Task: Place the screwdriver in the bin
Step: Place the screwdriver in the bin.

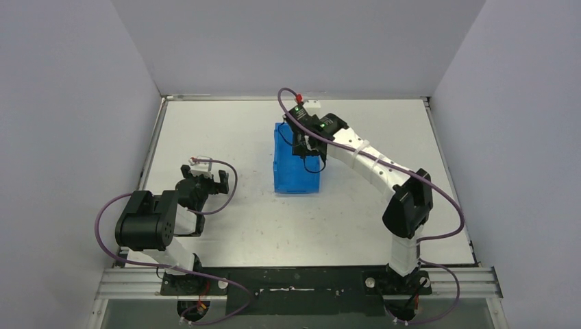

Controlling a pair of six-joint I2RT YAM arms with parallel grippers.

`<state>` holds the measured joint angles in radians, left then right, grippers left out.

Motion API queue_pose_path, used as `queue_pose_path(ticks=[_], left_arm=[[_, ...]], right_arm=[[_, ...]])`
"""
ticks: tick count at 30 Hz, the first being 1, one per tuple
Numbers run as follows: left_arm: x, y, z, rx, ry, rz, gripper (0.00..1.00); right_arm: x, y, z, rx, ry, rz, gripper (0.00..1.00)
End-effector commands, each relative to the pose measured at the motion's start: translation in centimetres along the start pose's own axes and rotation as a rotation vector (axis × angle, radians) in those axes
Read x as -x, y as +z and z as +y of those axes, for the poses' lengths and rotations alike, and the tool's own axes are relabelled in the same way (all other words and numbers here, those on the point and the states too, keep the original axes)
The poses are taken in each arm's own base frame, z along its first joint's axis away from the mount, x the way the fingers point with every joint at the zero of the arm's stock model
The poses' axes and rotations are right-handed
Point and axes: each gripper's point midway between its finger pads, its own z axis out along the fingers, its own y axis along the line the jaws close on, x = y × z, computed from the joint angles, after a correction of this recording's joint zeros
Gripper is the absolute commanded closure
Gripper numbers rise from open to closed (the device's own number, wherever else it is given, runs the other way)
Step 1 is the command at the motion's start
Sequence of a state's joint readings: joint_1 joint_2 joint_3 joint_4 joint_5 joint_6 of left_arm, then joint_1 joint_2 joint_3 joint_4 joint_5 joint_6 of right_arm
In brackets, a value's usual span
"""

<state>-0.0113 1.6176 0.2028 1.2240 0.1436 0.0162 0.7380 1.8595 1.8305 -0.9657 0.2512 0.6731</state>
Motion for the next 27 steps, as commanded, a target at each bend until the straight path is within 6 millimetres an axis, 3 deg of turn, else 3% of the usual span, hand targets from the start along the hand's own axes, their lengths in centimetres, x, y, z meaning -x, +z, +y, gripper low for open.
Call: queue_pose_path(ticks=[1, 11, 27], left_arm=[[2.3, 0.6, 0.2, -0.005, 0.021, -0.080, 0.03], [2.3, 0.6, 0.2, -0.005, 0.021, -0.080, 0.03], [2.4, 0.6, 0.2, -0.006, 0.022, -0.084, 0.03]], right_arm=[[0.6, 0.3, 2.1, 0.007, 0.046, -0.044, 1.00], [-2.0, 4.1, 3.2, 0.031, 0.081, -0.022, 1.00], [-6.5, 9.5, 2.5, -0.036, 0.049, 0.071, 1.00]])
